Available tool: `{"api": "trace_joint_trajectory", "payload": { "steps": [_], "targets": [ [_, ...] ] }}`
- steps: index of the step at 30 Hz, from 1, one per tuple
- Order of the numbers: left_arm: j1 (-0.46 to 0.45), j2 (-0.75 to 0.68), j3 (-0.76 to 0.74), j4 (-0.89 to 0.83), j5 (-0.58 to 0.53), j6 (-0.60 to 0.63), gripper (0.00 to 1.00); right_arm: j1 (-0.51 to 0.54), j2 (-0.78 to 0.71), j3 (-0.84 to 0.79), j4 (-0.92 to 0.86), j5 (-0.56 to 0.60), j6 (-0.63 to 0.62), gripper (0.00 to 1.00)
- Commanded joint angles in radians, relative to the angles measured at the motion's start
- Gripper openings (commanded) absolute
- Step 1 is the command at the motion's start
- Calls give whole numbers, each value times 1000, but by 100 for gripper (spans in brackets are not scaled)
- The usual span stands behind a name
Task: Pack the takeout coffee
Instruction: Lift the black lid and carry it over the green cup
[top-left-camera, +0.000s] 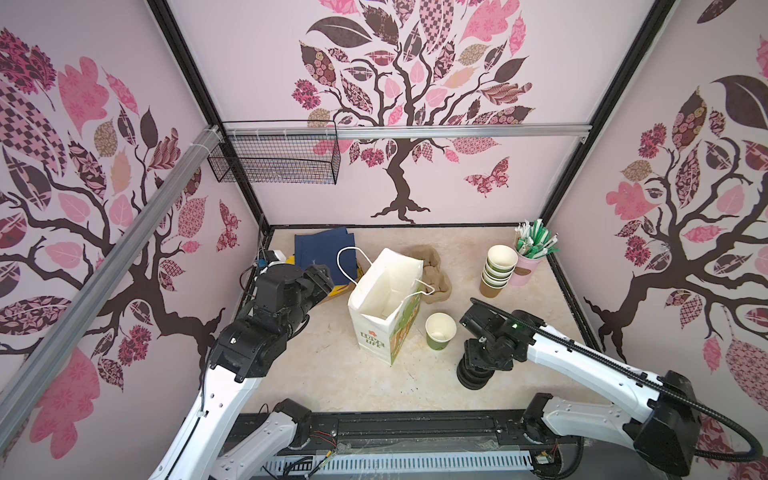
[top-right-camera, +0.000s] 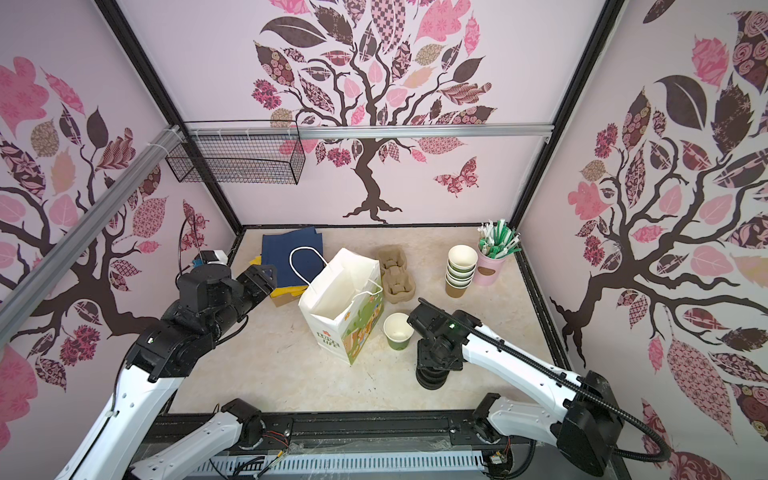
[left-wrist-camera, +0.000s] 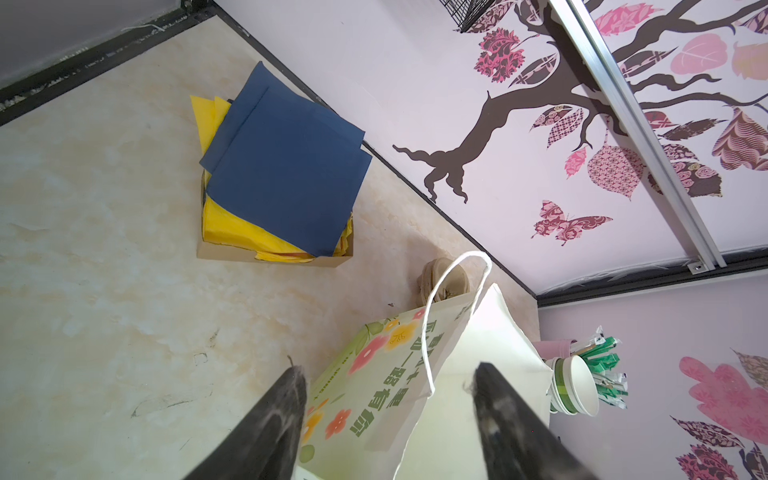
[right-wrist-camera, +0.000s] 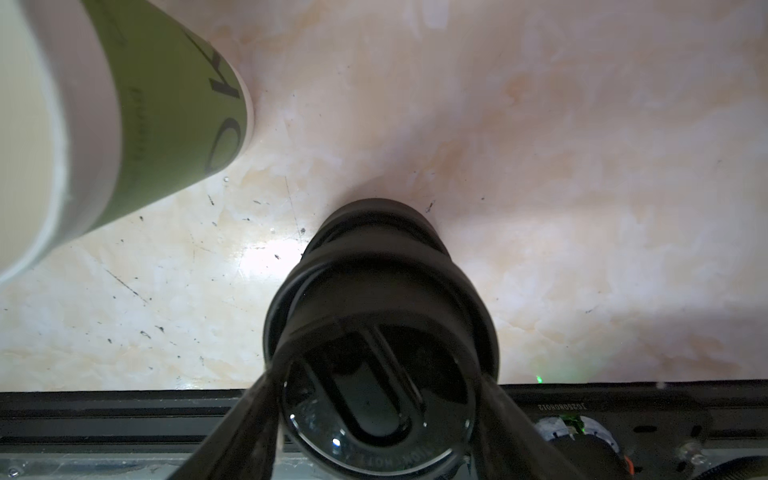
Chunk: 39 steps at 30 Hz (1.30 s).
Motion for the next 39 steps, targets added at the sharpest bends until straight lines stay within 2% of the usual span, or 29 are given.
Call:
{"api": "trace_joint_trajectory", "payload": {
  "steps": [1,8,12,20,25,32,39],
  "targets": [
    [5,-10,-26,24,10,-3,68,4,-42,96,-108,67,28,66],
    [6,-20,-43,20,10,-5,68,4,-2,321,-225,139,-62,65],
    [7,-36,-65,-13,1,-17,68,4,87,447,-249,117,-175,65],
    [7,-98,-119,-80,3,-43,68,5,244,573,-197,62,-316,65],
    [6,-123,-146,-92,0,-51,68,5,325,587,-134,7,-355,65],
    [6,-130,-158,-95,-1,-56,68,5,362,496,-12,-76,-370,65],
    [7,-126,-162,-94,3,-56,68,6,376,416,63,-54,-358,65]
  ]
}}
